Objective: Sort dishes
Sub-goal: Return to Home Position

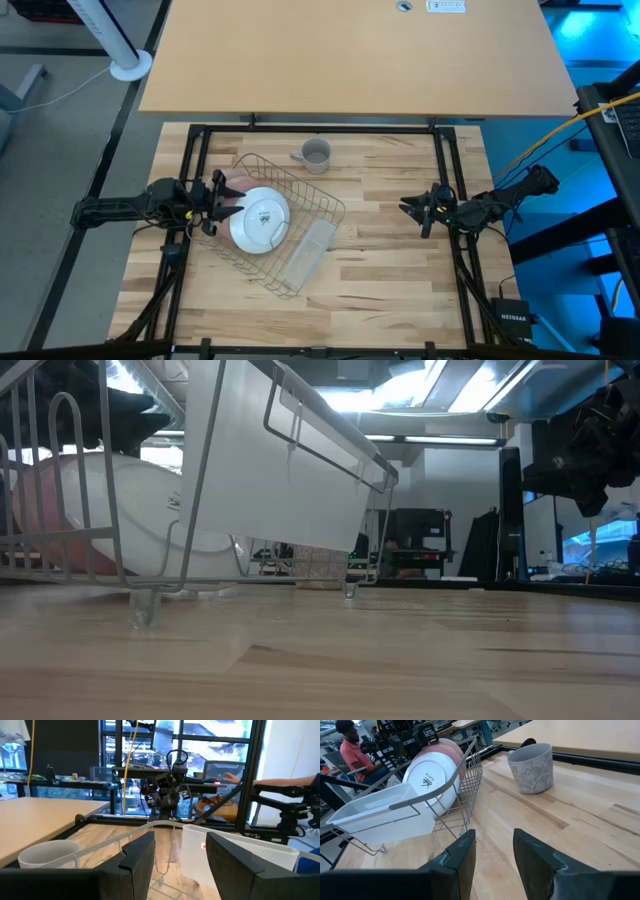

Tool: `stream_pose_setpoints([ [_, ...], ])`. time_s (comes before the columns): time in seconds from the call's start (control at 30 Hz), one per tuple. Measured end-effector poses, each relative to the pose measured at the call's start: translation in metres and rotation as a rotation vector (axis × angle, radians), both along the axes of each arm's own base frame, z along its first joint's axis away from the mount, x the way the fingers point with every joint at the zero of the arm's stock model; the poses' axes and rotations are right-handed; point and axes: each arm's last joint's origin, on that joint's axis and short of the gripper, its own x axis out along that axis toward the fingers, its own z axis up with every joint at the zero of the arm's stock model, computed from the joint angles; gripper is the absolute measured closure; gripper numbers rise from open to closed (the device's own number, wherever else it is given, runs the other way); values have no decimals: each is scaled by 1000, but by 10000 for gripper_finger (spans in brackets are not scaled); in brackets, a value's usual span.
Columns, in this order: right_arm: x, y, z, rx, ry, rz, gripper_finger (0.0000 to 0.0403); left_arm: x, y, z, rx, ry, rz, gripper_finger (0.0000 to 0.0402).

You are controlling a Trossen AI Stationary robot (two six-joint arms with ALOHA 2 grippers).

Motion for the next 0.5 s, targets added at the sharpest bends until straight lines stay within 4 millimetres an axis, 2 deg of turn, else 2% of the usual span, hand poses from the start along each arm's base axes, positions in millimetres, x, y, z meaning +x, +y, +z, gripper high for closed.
stream_pose_setpoints([
  [0.5,0,0,0,0,-1,0,267,0,0,-2,7,21,-4,233],
])
